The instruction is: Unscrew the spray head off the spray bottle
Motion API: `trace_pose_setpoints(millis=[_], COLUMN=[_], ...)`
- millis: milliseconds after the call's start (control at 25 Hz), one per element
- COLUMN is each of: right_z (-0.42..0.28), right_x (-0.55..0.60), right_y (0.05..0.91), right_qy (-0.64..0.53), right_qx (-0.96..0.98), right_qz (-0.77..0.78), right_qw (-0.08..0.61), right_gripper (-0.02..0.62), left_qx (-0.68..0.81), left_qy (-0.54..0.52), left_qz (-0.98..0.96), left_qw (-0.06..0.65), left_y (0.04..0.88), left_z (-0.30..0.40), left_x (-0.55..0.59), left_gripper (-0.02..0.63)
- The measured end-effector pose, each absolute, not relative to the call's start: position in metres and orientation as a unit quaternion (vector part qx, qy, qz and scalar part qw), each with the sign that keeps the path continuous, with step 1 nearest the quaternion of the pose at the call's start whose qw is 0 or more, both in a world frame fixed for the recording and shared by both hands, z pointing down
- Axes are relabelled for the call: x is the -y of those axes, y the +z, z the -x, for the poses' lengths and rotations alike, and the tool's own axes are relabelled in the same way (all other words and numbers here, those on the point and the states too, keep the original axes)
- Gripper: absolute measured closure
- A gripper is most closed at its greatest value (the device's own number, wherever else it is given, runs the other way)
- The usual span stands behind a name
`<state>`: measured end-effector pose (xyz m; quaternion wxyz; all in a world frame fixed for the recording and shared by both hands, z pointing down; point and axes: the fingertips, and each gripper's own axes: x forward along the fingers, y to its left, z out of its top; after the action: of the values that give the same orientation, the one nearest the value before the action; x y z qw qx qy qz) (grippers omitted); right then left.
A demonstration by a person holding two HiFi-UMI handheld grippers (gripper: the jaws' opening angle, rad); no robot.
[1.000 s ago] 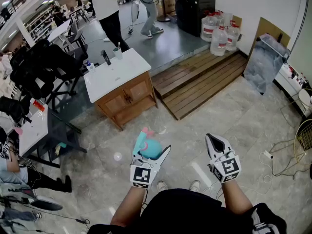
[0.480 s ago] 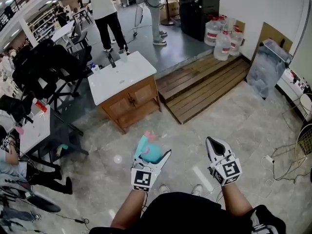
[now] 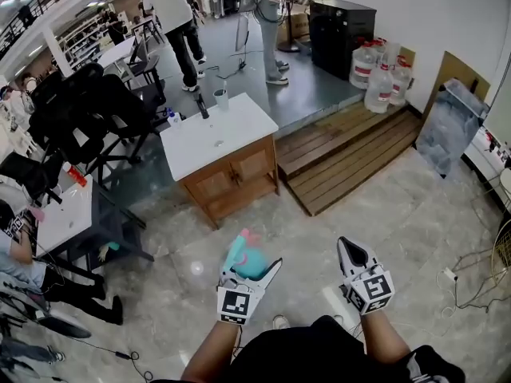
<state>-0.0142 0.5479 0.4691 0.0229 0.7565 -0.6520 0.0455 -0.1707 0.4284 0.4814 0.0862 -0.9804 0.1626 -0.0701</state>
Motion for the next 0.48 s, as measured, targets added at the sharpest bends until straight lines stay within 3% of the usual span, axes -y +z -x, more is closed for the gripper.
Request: trace_pose_setpoints(millis=[480], right_z=[0.014], right_x=[-0.475], right_y=[0.481], right_qy=[0.053], right_qx=[0.671], right_qz=[-0.739], right_qw=[0.023], right_gripper=[0.591], left_qx=[-0.188], left_qy=[-0.078], left_qz=[0.975], left_qw=[0.090], left_y=[0.487], left_z=[0.177], left_x=[-0.367], left_gripper=[0.132])
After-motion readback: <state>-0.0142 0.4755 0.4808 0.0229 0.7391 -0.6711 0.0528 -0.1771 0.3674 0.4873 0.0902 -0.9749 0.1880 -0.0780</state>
